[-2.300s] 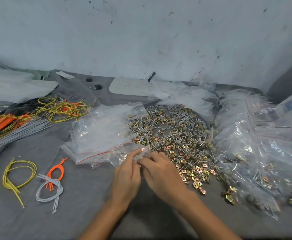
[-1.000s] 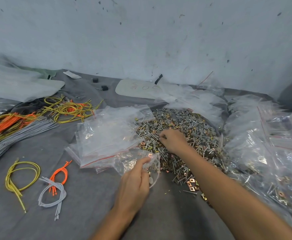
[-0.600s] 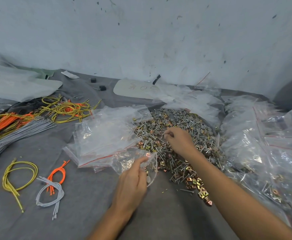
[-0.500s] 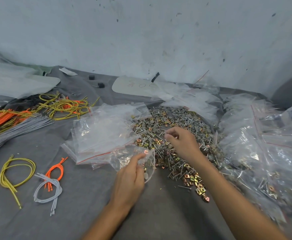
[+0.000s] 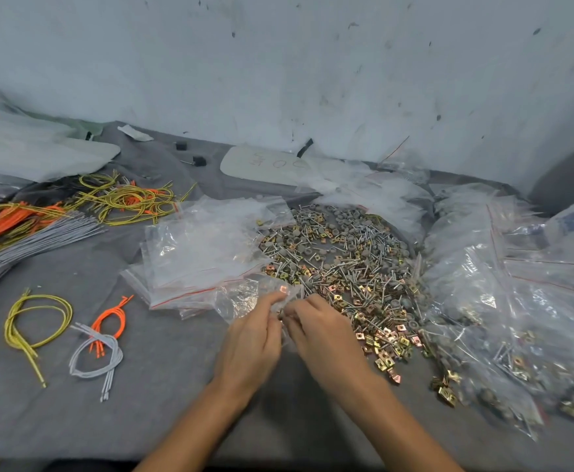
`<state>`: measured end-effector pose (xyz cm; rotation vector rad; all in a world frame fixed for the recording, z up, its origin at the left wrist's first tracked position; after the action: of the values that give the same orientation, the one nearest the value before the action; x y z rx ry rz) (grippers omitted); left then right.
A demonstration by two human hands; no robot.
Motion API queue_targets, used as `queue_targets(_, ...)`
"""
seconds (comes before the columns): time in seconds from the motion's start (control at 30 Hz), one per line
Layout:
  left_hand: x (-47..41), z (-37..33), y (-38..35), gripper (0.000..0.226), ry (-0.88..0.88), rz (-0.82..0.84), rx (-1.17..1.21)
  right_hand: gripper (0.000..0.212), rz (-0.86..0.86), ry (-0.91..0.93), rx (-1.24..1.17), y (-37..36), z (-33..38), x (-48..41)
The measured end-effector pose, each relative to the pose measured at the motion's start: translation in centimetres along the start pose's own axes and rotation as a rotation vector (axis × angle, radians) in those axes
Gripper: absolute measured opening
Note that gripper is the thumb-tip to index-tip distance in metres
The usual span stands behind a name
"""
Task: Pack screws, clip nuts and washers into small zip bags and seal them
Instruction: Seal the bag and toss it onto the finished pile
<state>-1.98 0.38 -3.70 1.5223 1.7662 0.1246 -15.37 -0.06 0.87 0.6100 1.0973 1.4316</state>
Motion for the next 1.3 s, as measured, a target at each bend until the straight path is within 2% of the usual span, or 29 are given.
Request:
queue_targets(0.17, 0.0, -0.3, 0.2, 0.038, -0.017, 0.005, -0.012, 0.014, -0.086, 0.013, -0.118, 0.4, 0.7, 0.1)
queue_targets(0.33, 0.0, -0.6, 0.5, 0.04, -0.015, 0.002, 0.027, 0.015, -0.003, 0.032, -0.154, 0.0, 0.1, -0.1)
queue_targets(0.4, -0.1, -0.7, 0.5, 0.041, -0.016, -0.001, 0.032, 0.015, -0.04, 0.005, -0.205, 0.3, -0.4, -0.3)
queue_targets(0.5, 0.0, -0.9, 0.6, 0.041, -0.041, -0.027, 0.002, 0.028, -0.146, -0.11, -0.256, 0.8, -1.6, -0.6)
queue_targets(0.57, 0.1, -1.3, 0.7, 0.04, -0.072, -0.02, -0.042, 0.037, -0.045, -0.197, -0.301, 0.6, -2.1, -1.1)
queue_targets(0.63, 0.0, -1.6, 0.8, 0.04, -0.074, 0.006, -0.074, 0.037, 0.085, -0.247, -0.351, 0.2, -2.2, -1.4)
queue_targets(0.7, 0.3, -1.9, 0.9, 0.045, -0.033, 0.07, -0.08, 0.032, 0.098, -0.243, -0.364, -0.1, -2.2, -1.5)
queue_targets(0.83, 2.7, -1.8, 2.1, 0.062, 0.026, 0.137, -0.178, 0.038, 0.085, -0.308, -0.504, 0.2, -2.4, -1.1)
queue_targets(0.87, 3.3, -1.7, 2.4, 0.058, 0.001, 0.138, -0.198, 0.038, 0.09, -0.334, -0.558, 0.4, -2.4, -1.0)
queue_targets(1.0, 4.5, -2.1, 3.7, 0.013, -0.116, 0.047, -0.207, 0.032, 0.161, -0.432, -0.77, 1.0, -2.0, -0.5)
queue_targets(1.17, 3.0, -3.4, 5.6, 0.01, -0.152, -0.094, -0.055, 0.01, 0.239, -0.481, -0.954, 3.1, -1.3, -0.3)
queue_targets(1.3, 0.7, -5.4, 7.8, 0.015, -0.108, -0.205, 0.149, 0.016, 0.299, -0.43, -1.158, 6.6, -0.2, -0.2)
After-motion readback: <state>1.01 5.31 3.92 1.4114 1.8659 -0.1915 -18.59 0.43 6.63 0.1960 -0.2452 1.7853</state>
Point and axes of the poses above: each hand's wrist, its own x-axis away from the middle knuckle, its own y-axis out of the back of the hand, z = x × y, the point moved 3 cm from there along -x, towards the middle knuckle, and after that the axes turned 10 degrees about -y, right-handed, at the moved point
